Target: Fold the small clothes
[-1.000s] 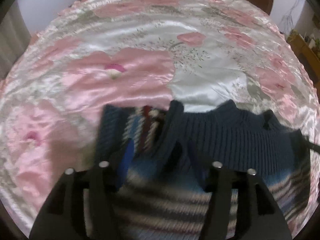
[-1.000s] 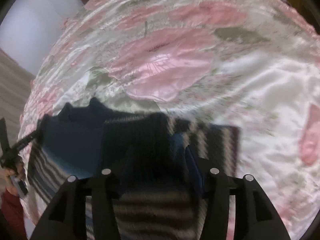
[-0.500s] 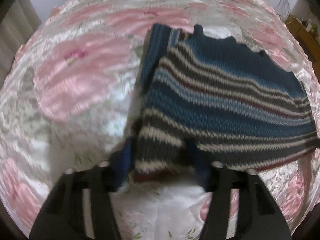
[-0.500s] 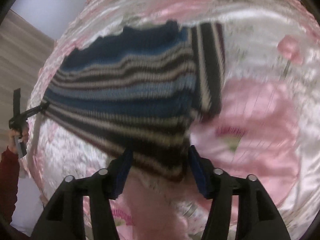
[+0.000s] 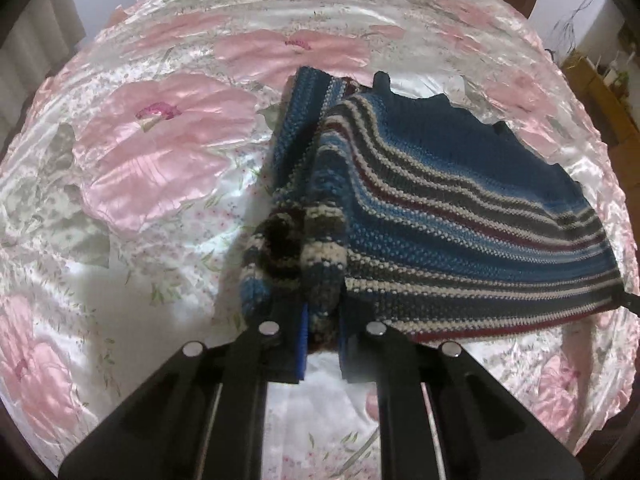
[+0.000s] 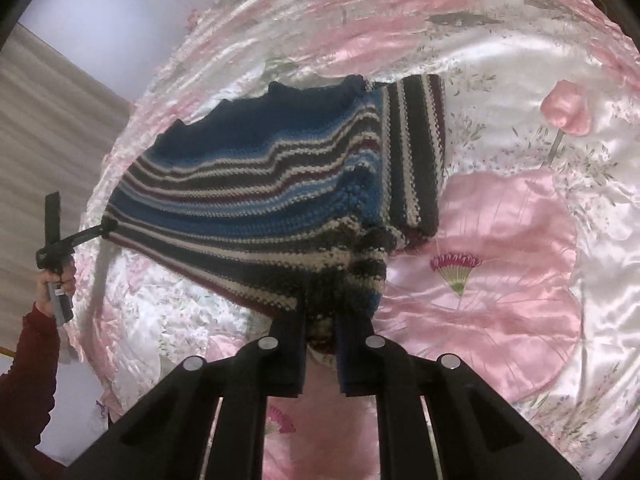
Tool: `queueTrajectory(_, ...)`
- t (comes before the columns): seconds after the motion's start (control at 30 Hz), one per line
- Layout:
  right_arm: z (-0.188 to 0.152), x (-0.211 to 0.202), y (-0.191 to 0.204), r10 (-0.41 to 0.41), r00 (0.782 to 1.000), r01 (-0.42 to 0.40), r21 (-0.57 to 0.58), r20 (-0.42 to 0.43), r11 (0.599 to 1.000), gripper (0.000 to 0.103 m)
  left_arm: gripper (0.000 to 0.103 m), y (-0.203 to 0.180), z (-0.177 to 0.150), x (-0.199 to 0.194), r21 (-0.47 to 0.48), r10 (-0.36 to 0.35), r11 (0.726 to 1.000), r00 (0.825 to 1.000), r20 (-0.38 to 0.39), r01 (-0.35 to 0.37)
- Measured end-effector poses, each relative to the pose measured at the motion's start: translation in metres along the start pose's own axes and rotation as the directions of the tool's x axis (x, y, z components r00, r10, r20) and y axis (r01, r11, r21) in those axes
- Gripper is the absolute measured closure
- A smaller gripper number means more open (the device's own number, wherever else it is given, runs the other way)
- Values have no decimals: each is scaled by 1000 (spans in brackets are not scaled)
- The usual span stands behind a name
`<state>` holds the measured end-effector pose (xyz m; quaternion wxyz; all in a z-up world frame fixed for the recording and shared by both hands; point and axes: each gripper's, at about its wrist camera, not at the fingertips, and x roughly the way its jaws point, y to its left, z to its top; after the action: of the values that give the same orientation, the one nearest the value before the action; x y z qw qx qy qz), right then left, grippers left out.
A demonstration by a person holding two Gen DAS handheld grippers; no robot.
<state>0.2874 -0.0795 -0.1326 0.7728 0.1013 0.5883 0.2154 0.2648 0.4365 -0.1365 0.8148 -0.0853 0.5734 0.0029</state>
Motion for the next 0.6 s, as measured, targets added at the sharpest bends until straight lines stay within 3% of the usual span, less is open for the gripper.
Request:
queueTrajectory(0.17,-7,45,-22,-75,991,78,25,-106,997,92,92,6,-13,36,13,48,999,998,-44,-48)
queueTrajectory(0.3,-9,56,-32,-30,995,38,74,-100,997,92,92,-4,-13,39,36,92,995,995,-28,-91)
queueTrajectory(0.37,-5,48,-27,-34,995,39,47,-98,998,88,83,-9,-12,31,69,112,992,993,-26,-110)
queueTrajectory(0.4,-4,42,-25,-36,995,40,39,-91,998,80,80,-9,-10,26,67,114,991,993,-27,-112)
queueTrajectory(0.43,0,32,-23,-55,996,57,30,-73,998,65,69,-8,-7,18,54,116,992,993,-21,-114)
queueTrajectory(0.47,4,22,-20,-70,997,71,21,-44,997,60,57,-6,-6,9,41,118,992,993,-4,-118)
queueTrajectory(0.6,36,-5,-13,-70,997,70,-2,35,998,59,51,-21,11,-26,45,138,989,984,110,-144)
